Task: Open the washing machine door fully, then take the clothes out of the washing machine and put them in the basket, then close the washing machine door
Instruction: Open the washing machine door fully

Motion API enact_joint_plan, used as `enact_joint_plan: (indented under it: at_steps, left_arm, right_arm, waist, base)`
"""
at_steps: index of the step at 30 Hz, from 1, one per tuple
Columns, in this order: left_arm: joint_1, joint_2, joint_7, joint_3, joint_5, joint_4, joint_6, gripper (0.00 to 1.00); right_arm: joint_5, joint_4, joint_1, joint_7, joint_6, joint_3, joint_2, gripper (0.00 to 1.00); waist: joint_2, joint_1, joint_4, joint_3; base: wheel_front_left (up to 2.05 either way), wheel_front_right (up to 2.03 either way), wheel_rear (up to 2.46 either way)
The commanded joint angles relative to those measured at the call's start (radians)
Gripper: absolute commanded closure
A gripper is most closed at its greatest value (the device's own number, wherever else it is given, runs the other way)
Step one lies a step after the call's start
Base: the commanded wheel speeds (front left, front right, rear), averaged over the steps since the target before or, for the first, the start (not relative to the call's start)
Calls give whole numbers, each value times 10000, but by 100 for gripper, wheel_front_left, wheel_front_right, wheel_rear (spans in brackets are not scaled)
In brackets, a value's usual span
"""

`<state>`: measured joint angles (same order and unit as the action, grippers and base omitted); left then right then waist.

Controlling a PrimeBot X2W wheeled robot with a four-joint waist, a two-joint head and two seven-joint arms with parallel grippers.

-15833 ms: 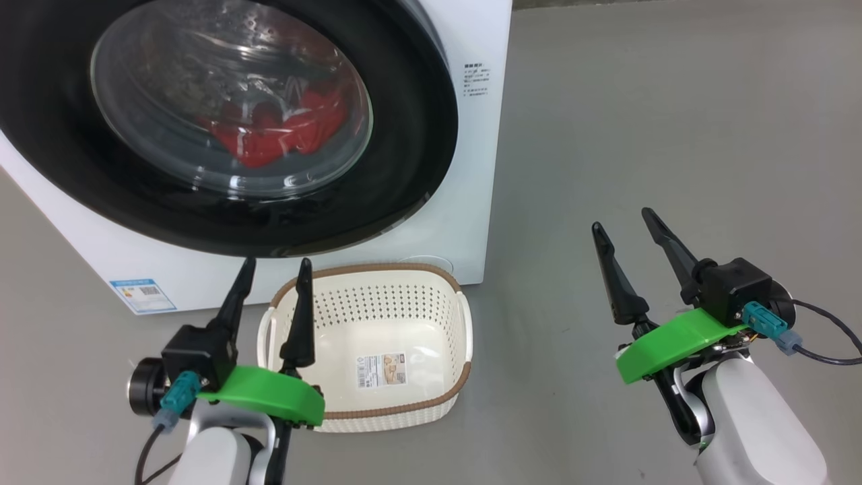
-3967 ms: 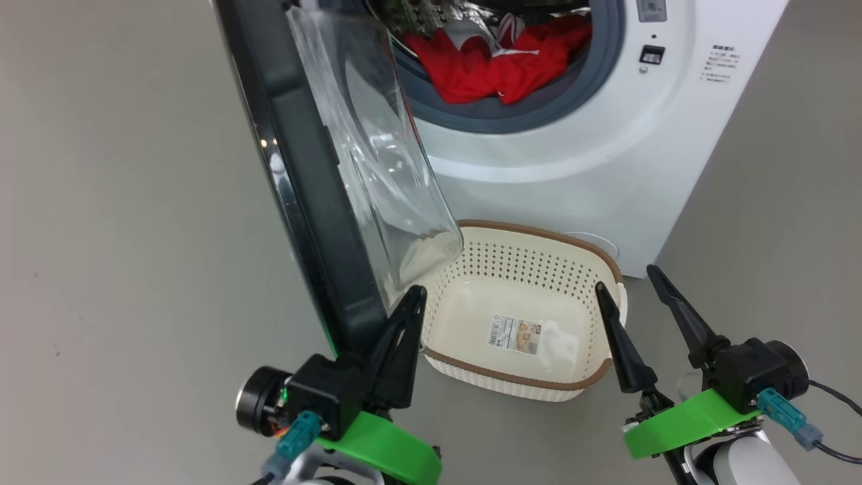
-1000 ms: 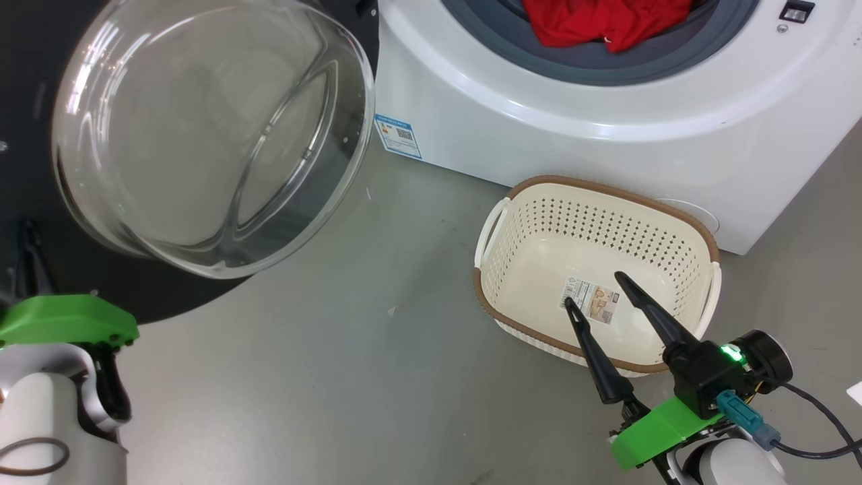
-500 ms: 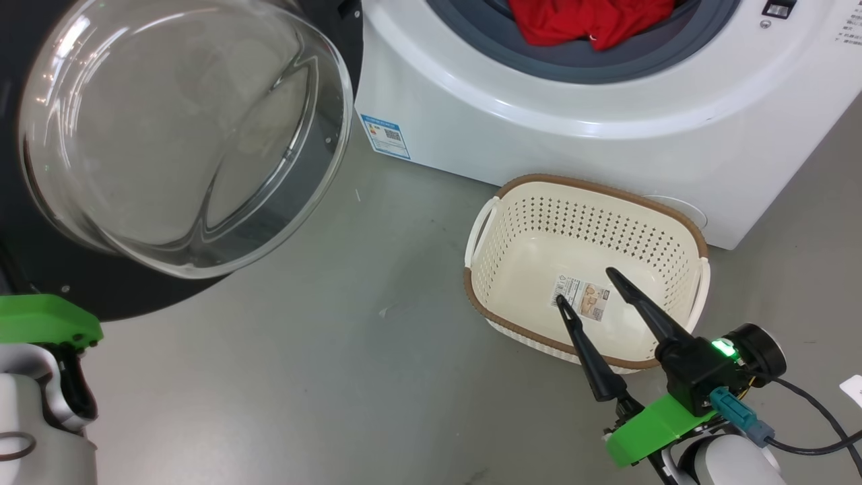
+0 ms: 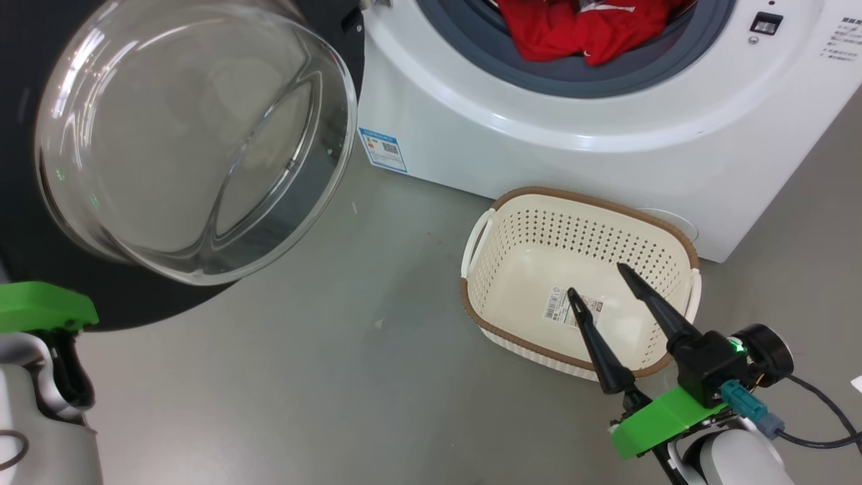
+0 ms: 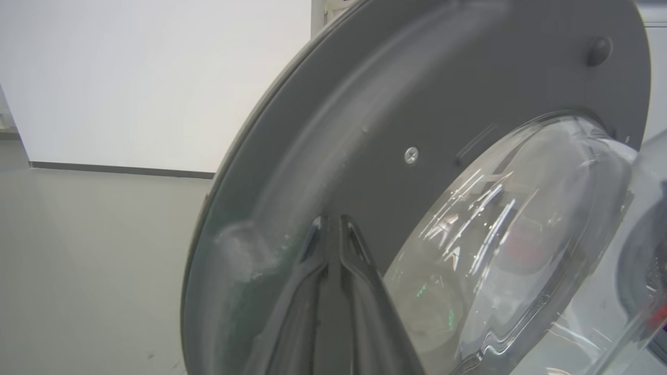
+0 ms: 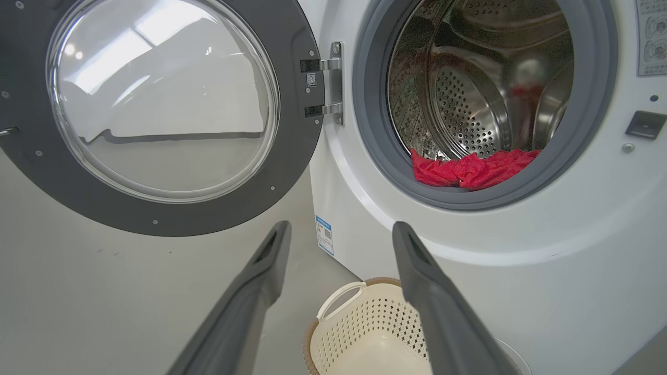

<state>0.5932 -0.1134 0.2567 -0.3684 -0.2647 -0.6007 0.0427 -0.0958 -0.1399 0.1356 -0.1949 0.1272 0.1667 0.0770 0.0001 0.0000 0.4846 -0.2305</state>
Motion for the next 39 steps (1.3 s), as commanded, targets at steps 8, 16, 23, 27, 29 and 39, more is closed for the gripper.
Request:
enact_joint_plan:
  at_steps: [8, 16, 23, 27, 29, 39]
  left_arm:
    - [-730, 72, 51, -385, 385, 2846, -654, 0]
    - [-1335, 490, 51, 354, 204, 5008, -1445, 0]
    - [-1920, 587, 51, 1514, 139, 5426, -1601, 0]
    - [-2177, 441, 49, 2293, 90, 5418, -1684, 0]
    - [-2318, 255, 49, 2657, 8, 5391, -1708, 0]
    - [-3360, -238, 31, 3190, -574, 5123, -1728, 0]
  right_arm:
    - [-141, -76, 446, -440, 35, -425, -216, 0]
    - [-112, -179, 553, -623, 35, -1254, -259, 0]
    - [-213, -136, 671, -661, 35, -1726, -265, 0]
    - [-273, 63, 620, -665, 35, -2055, -266, 0]
    - [-357, 147, 559, -666, 35, -2176, -266, 0]
    - [-589, 257, 85, -667, 35, -2299, -267, 0]
  waist:
    - [-1, 0, -568, 523]
    - [-1, 0, -1309, 757]
    - [-1, 0, -2092, 905]
    - [-1, 0, -2691, 961]
    - [-1, 0, -2989, 977]
    - [-1, 0, -4431, 1390]
  base:
    - [0, 0, 0]
    - [0, 0, 0]
    - [0, 0, 0]
    - [0, 0, 0]
    - [0, 0, 0]
    - [0, 0, 0]
